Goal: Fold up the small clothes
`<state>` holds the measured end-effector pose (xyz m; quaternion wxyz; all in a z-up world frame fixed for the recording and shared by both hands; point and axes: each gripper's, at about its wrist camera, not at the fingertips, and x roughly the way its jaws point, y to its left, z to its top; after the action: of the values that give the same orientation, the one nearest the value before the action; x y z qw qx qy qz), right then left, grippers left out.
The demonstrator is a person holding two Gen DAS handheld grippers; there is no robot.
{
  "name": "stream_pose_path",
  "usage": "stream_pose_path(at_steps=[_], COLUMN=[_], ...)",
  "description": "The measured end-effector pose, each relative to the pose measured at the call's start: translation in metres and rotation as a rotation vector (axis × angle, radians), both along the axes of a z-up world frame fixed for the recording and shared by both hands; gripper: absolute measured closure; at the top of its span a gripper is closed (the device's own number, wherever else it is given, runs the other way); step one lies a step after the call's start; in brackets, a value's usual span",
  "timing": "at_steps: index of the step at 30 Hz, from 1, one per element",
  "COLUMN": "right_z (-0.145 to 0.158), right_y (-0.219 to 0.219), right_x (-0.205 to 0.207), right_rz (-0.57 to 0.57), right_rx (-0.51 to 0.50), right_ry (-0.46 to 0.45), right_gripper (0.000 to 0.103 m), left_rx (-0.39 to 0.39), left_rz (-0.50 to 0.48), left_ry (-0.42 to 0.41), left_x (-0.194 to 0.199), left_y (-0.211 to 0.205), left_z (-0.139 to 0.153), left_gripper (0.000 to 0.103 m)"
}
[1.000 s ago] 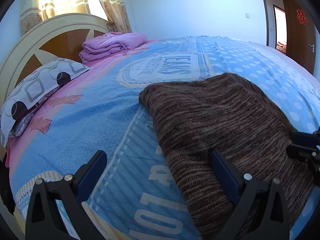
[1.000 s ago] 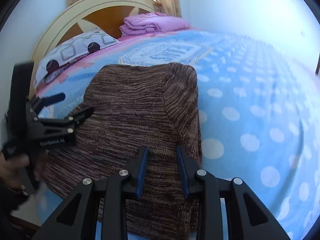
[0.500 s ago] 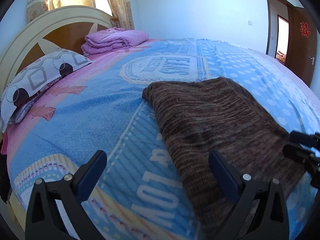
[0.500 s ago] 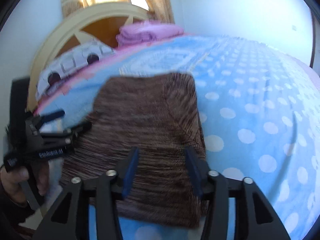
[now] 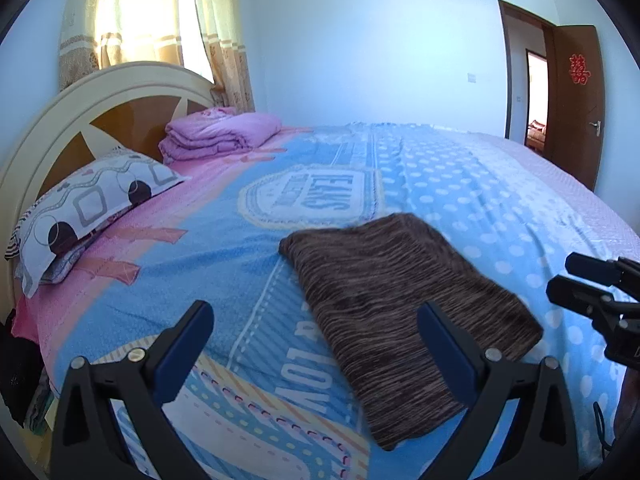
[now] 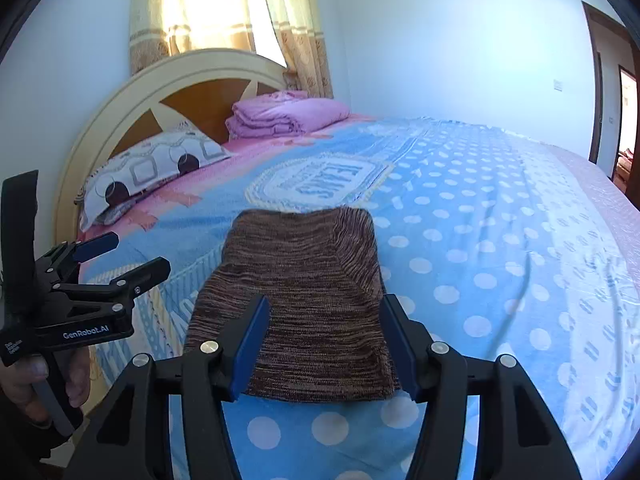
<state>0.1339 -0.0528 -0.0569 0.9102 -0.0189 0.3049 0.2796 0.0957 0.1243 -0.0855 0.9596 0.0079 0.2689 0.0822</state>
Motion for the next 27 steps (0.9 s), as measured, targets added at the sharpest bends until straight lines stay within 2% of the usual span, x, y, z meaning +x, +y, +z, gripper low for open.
stream_pose_path(at_steps=[9, 27], right_z=[0.009, 0.011], right_y=[-0.01, -0.005], right_x=[-0.009, -0.021], right_rz=[-0.029, -0.015], right_rx=[0.042, 0.042], right_ry=[-0.023, -0.036], right_gripper=[0.044, 0.043], left_rx=[0.012, 0.009], left_rz=[-0.014, -0.014], left_ry=[-0.028, -0.029], left_x=[-0.007, -0.009], left_y=[-0.006, -0.006], left_z=[0.009, 0.007], left_gripper=[0.0, 0.0])
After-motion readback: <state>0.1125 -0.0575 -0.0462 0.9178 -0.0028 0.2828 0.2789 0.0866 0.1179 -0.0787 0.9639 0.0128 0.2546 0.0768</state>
